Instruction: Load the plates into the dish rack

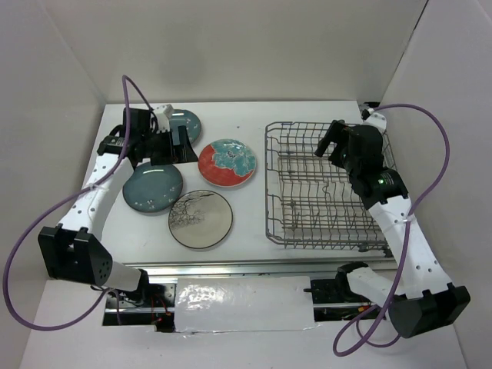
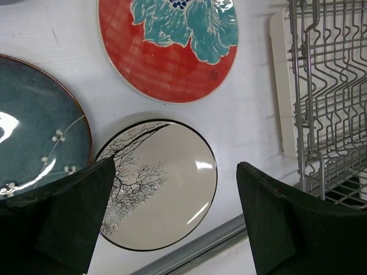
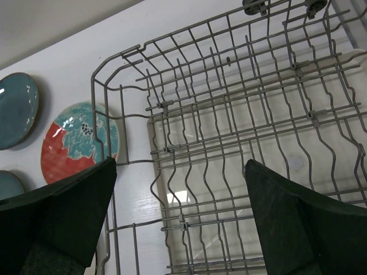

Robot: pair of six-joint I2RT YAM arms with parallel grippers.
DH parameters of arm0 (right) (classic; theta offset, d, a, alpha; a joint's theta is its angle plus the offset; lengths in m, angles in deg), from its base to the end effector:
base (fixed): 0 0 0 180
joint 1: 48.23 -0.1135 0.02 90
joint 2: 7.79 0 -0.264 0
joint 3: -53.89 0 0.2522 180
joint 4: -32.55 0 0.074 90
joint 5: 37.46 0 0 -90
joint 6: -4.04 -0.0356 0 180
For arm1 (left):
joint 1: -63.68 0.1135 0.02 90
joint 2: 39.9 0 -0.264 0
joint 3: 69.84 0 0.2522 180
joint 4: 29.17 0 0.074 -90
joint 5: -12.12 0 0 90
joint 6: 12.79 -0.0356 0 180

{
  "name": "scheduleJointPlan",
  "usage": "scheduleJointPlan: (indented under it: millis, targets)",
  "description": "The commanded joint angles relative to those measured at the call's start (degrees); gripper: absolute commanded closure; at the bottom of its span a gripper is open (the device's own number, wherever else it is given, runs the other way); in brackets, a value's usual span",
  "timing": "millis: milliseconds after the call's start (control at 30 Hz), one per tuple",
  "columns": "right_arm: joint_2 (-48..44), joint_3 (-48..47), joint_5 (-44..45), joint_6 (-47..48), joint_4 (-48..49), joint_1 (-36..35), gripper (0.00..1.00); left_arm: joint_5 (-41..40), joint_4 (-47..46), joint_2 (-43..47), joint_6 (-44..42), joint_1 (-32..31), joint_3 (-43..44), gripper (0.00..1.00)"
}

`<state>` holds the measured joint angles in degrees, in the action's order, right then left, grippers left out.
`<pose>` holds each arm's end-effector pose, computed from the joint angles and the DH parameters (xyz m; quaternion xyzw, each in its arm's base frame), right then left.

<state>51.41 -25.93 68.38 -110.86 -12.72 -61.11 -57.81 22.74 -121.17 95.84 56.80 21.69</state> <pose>0.2159 0.0394 0.3839 0.1613 0.8213 0.0634 0.5435 0.3047 -0.0491 0.3480 -0.0210 0.9009 -0.2441 0.3582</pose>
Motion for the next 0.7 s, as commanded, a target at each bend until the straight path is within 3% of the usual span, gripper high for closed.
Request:
scheduleJointPlan:
  millis: [0,133,300,467,667]
  targets:
    - [-1.5,-0.4,3.1,-2.5,-0.4,-0.5,0.0,-0.4,-1.1,1.3,1.0,0.5,2.9,0.01]
    - [-3.2,2.7,4.4,-3.3,0.5,-0.5,0.0,-1.3,-2.0,0.9,1.8,1.3,2.6,0.01]
    - [-2.8,3.5,6.8,-6.3,-1.8,-0.4,0.0,-9.4,-1.0,-2.4,5.0,1.9,2.4,0.01]
    - [-5.2,6.1,-2.4,-3.8,1.0,-0.6,0.0,-7.7,0.3,-7.3,7.6,3.0,3.9,0.01]
    - [-8.4,11.4,-9.6,-2.1,5.8,-0.8,0.0,-2.1,-0.9,-12.5,9.9,9.9,6.0,0.01]
